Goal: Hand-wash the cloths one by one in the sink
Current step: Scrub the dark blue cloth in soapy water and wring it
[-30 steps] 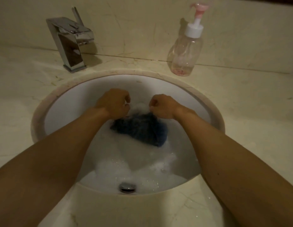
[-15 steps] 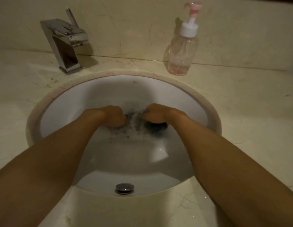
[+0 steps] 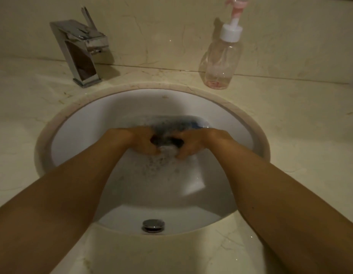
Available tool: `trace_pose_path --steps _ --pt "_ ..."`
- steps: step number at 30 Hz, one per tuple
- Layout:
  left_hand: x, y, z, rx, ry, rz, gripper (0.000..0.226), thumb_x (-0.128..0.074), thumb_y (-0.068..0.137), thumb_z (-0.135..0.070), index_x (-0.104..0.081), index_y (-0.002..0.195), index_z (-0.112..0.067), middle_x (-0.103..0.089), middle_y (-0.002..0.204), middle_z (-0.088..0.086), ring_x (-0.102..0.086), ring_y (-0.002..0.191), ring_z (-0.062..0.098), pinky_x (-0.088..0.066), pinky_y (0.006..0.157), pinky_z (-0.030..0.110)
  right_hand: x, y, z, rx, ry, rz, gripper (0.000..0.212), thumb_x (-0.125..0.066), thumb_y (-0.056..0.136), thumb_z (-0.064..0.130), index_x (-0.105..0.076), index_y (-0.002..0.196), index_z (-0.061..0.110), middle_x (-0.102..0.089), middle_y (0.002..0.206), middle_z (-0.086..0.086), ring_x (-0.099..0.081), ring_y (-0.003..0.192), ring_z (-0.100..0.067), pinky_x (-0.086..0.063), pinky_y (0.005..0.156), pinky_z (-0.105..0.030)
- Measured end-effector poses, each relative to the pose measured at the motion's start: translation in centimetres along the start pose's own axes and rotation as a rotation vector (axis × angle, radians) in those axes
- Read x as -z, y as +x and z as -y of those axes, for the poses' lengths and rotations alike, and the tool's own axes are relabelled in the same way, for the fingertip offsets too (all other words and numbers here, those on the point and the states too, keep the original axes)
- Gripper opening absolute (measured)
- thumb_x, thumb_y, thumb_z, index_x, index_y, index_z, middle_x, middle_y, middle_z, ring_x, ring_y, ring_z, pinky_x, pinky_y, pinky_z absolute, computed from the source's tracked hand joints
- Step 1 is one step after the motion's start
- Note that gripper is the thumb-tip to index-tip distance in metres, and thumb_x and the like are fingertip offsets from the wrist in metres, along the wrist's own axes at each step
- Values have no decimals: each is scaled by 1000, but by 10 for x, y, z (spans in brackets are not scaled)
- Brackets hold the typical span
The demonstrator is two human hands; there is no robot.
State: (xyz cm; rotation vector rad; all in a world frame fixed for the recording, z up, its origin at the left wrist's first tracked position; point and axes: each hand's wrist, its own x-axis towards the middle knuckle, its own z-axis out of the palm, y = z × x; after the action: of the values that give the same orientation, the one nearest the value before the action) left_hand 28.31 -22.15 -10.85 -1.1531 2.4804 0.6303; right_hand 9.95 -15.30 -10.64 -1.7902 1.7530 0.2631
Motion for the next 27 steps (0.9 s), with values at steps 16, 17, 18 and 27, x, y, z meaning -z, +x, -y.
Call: trace_pose_path --steps 16,17,18,27 --pt "12 -6 6 85 -16 -397 27 -59 96 -22 -55 120 -12 -55 120 13 -54 112 36 -46 97 45 14 0 2 -34 120 -349 40 -62 100 37 -57 131 12 -57 136 -12 -57 111 -27 -45 89 -35" --pt "13 -8 2 48 -42 -378 17 -61 94 -23 -57 108 -14 -57 111 11 -56 106 35 -47 93 44 14 -1 4 7 166 -286 35 -64 98 42 -64 119 14 -65 123 -9 -61 102 -25 -45 81 -32" --pt "12 -7 -3 23 -46 -317 14 -61 94 -26 -57 100 -14 -59 105 10 -57 100 33 -48 89 42 13 0 5 24 199 -187 36 -67 95 49 -68 111 17 -68 111 -4 -64 97 -24 -46 77 -31" --pt "0 -1 -11 0 15 -47 55 -64 94 -26 -47 144 -16 -52 134 10 -53 124 33 -45 97 36 -4 7 -1 -77 -144 -185 47 -63 98 34 -55 141 17 -59 135 -11 -58 117 -31 -48 96 -40"
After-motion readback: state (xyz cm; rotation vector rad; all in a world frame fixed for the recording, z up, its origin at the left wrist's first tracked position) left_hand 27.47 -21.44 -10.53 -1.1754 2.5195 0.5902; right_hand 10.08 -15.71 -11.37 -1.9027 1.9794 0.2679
